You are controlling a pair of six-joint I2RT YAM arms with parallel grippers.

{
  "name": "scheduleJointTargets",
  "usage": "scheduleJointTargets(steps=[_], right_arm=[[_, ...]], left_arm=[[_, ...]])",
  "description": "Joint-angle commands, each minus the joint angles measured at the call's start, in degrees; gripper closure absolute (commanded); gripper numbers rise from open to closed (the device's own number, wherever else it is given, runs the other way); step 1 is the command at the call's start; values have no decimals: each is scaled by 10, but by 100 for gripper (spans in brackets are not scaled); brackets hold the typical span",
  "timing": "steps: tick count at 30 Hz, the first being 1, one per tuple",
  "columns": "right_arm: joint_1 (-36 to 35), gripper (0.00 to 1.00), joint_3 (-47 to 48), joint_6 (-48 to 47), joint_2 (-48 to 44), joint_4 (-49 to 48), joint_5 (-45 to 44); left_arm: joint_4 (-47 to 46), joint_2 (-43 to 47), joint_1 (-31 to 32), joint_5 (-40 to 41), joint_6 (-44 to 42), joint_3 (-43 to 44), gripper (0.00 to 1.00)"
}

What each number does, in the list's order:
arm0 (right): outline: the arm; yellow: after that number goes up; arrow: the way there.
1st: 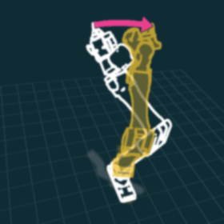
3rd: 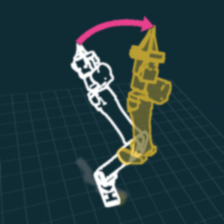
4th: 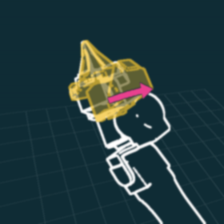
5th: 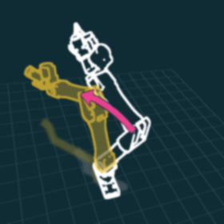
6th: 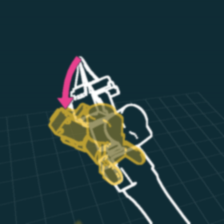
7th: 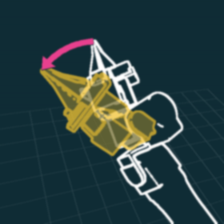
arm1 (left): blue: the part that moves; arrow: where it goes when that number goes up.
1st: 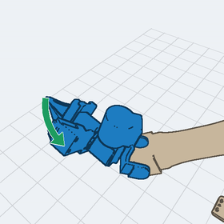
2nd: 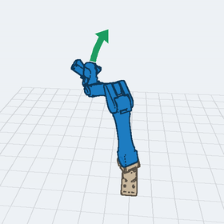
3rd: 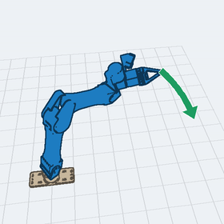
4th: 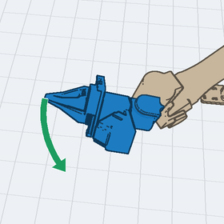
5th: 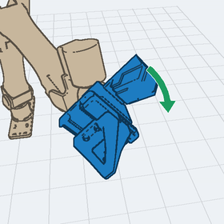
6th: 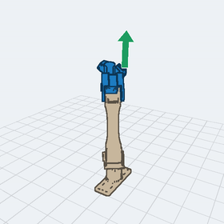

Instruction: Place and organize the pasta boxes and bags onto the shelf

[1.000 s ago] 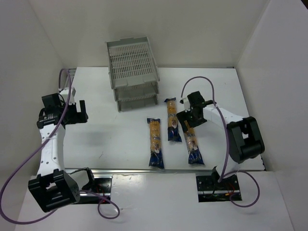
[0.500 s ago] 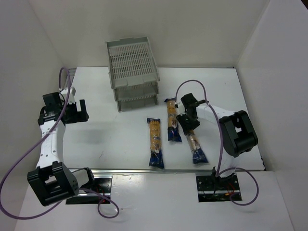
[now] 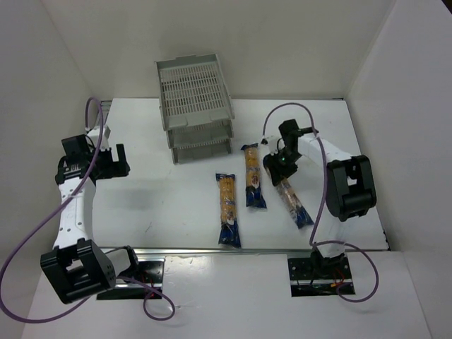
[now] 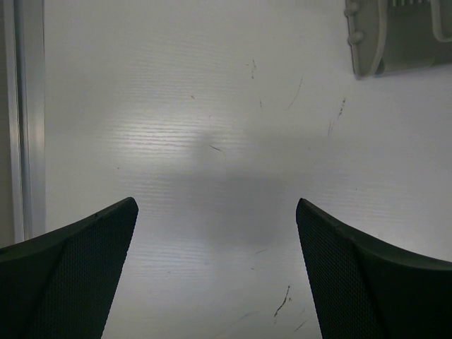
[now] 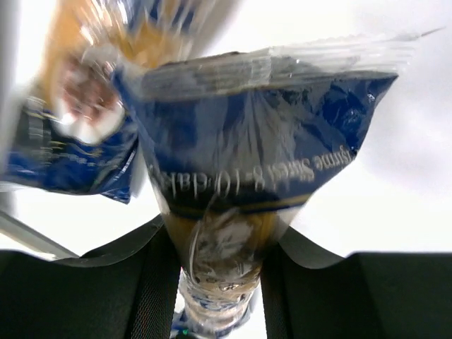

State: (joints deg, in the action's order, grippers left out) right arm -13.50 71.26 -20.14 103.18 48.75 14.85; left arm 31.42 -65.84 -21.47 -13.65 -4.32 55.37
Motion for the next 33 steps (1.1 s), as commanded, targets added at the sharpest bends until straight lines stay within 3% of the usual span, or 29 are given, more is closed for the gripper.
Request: scheduleJointTargets(steps=[1,12,21,28,32,33], right_arm=[[50,100,109,-35,-63,20,80],[84,100,88,-23,-175,11,225],[95,100,151,-5,-223,17,313],[87,100,316,68,-214,-9,391],[33,100,447,168,-161,-82,413],[33,100,503,212,-141,-144,432]], left_arm=[[-30,24,-3,-35,5,-6,0],[-25,87,-3,-45,16,-29,0],[-25,109,-3,-45,21,-34,0],[-25,109,-3,-45,21,-34,1],[-25,102,-3,-45,21,-28,1],[-25,96,-3,-45,27,-21,1]])
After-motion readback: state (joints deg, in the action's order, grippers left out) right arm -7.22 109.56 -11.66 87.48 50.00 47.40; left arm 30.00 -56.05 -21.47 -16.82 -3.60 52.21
